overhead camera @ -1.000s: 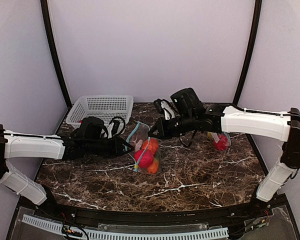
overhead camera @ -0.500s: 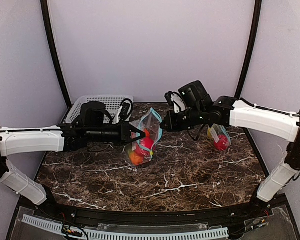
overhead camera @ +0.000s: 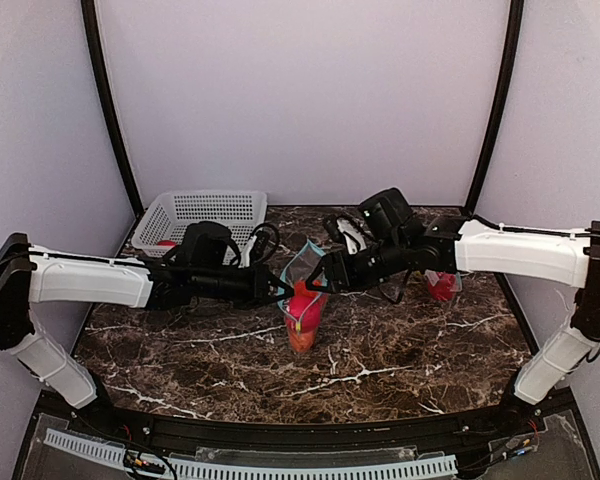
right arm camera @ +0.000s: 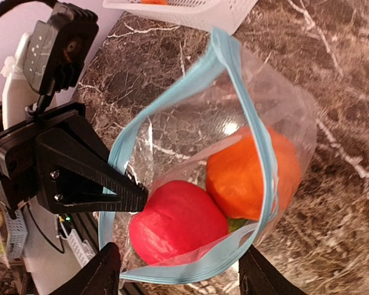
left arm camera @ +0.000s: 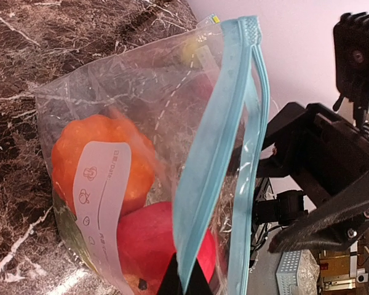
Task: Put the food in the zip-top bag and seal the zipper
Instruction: Adjust the zipper food storage bag at the center of the board, then adjust the fake vegetable in the zipper food storage bag.
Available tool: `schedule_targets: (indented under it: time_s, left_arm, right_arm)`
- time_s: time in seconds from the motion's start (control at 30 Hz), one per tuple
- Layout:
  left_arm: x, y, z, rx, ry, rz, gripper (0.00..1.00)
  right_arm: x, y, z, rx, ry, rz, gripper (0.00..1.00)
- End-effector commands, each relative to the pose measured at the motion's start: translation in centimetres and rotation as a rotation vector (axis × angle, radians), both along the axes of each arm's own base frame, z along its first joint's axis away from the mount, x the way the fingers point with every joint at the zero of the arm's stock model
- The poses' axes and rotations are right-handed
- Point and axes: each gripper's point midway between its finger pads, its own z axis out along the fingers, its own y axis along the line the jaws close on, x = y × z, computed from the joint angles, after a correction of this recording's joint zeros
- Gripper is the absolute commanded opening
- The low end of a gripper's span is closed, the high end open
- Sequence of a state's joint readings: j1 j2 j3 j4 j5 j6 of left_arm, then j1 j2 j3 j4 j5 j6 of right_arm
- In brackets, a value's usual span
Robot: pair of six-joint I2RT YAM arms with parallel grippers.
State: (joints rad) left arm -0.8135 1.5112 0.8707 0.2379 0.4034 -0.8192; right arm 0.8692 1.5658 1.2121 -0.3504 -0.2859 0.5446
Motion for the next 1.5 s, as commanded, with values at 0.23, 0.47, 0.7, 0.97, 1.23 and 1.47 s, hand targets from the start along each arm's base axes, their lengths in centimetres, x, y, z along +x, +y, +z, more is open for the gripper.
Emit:
schedule_targets:
  time_s: [0.23,0.47,0.7,0.97,1.23,1.47]
  left_arm:
    - [-0.1,0.6,-1.0,0.013,-0.009,0.003,0.01]
    - [0.0,0.6,-0.5,0.001,-0.014,0.001,0.01]
    - [-0.5,0.0,1.0,-0.048,-0.014,-0.035,0.01]
    - [-1.4,-0.5,3.1,-0.098,-0.016,-0.092,0.01]
    - [-1.6,-0.5,5.7,-0.149,-0.054,-0.098,0.01]
    - [-1.7,-0.2,6.1,-0.159,-0.062,-0.088,0.01]
  right_arm:
    - [-3.3,2.5,-2.4,0.046,0.067,0.171,0.91]
    - [-2.3,2.4,-5.0,-0.054,0.081,0.091,0.90]
    - [-0.9,2.2,-6.1,-0.117,0.078,0.025,0.83]
    - [-0.1,2.0,-6.4,-0.146,0.067,-0.005,0.70]
    - [0.1,1.8,-6.5,-0.158,0.063,-0.018,0.68]
    - [0.1,1.7,-6.3,-0.158,0.060,-0.023,0.68]
